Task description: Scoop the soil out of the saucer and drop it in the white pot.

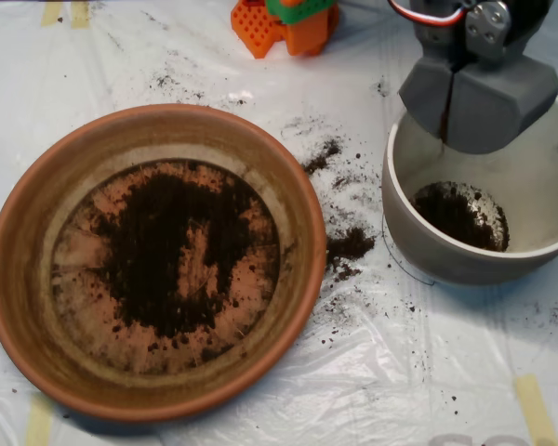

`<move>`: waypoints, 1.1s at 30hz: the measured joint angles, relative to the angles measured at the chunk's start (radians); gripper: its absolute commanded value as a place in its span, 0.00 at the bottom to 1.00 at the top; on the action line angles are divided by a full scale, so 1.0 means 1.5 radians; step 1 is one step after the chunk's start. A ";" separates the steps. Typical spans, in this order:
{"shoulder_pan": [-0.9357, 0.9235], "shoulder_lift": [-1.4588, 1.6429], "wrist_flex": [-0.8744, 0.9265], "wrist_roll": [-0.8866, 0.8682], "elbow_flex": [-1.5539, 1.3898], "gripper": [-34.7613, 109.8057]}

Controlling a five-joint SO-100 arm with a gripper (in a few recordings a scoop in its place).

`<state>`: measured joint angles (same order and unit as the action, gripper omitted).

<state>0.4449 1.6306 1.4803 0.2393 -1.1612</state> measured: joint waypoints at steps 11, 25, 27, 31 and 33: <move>0.009 0.000 0.024 0.007 0.003 0.48; 0.006 0.001 0.022 -0.005 -0.001 0.49; -0.005 0.008 0.022 -0.021 -0.001 0.50; -0.058 0.034 0.022 -0.054 -0.001 0.50; -0.094 0.042 0.022 -0.070 -0.001 0.50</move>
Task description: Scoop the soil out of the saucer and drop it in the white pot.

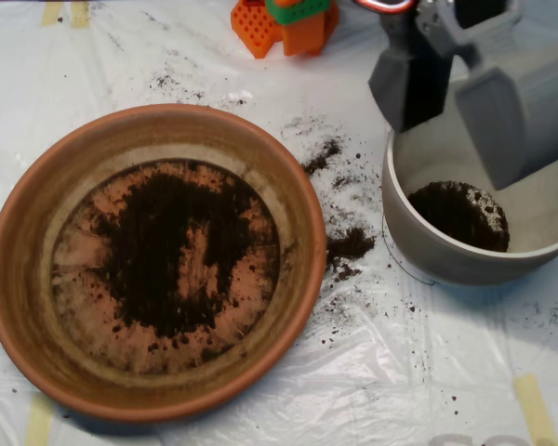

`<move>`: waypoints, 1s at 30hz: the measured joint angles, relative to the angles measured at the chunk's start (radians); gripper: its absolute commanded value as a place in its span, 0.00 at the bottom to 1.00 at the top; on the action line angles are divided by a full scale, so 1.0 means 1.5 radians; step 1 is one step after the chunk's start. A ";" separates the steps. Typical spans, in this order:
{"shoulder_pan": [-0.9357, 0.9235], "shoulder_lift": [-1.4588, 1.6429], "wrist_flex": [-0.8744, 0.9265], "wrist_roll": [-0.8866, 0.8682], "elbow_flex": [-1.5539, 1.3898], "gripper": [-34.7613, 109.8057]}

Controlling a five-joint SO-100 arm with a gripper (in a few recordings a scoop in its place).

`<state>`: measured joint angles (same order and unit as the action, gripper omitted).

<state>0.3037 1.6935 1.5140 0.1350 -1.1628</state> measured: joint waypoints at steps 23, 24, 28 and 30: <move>-0.461 0.127 -0.244 0.046 -0.468 0.58; -0.472 0.118 -0.256 0.048 -0.477 0.58; -0.504 0.056 -0.281 0.059 -0.491 0.60; -0.518 0.019 -0.287 0.063 -0.491 0.61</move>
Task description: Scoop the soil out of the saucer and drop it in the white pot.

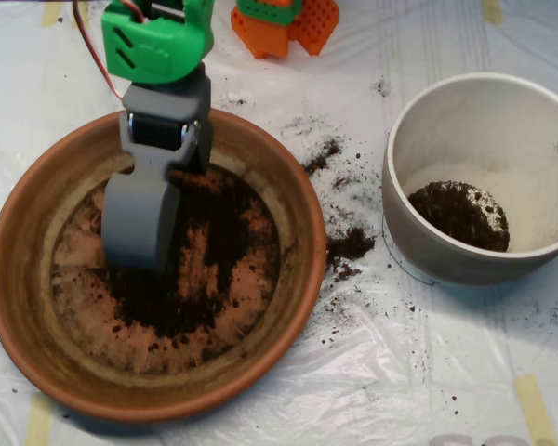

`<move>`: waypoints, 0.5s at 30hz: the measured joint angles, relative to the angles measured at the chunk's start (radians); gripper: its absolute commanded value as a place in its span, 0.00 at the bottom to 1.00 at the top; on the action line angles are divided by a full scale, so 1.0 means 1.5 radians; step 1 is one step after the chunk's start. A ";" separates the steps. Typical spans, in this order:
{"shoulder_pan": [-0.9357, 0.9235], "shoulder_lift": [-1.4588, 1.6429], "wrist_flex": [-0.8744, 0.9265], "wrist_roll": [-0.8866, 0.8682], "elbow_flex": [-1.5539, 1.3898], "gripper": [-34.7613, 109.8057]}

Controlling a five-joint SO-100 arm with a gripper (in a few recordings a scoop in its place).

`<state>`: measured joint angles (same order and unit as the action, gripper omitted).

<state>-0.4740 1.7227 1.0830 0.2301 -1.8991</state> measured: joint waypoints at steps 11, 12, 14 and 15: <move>-0.017 -0.210 0.012 0.030 0.060 0.63; -0.018 -0.228 0.016 0.029 0.082 0.63; -0.025 -0.264 0.037 0.024 0.127 0.62; -0.028 -0.284 0.042 0.024 0.149 0.61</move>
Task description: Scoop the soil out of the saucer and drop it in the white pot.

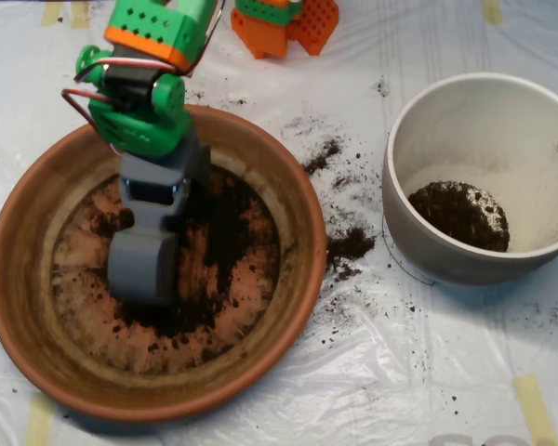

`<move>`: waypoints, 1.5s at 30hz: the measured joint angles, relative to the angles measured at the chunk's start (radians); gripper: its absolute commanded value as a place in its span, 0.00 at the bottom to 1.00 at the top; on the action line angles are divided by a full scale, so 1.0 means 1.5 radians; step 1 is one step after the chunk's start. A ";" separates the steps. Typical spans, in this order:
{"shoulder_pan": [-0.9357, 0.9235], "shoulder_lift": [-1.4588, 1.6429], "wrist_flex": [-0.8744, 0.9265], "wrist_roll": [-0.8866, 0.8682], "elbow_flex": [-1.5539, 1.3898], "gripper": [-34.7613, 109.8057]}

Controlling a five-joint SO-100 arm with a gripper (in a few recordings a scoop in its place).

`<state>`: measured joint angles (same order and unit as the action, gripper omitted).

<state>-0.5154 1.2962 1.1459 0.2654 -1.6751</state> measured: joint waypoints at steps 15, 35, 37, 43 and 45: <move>-0.005 -0.111 0.048 0.017 0.177 0.36; 0.015 -0.011 -0.002 0.018 0.085 0.24; 0.028 0.020 0.007 0.018 0.082 0.24; 0.079 0.147 0.024 0.017 0.038 0.24; 0.098 0.191 0.031 0.022 0.013 0.24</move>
<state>-0.3682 1.5831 1.1919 0.2991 -1.6552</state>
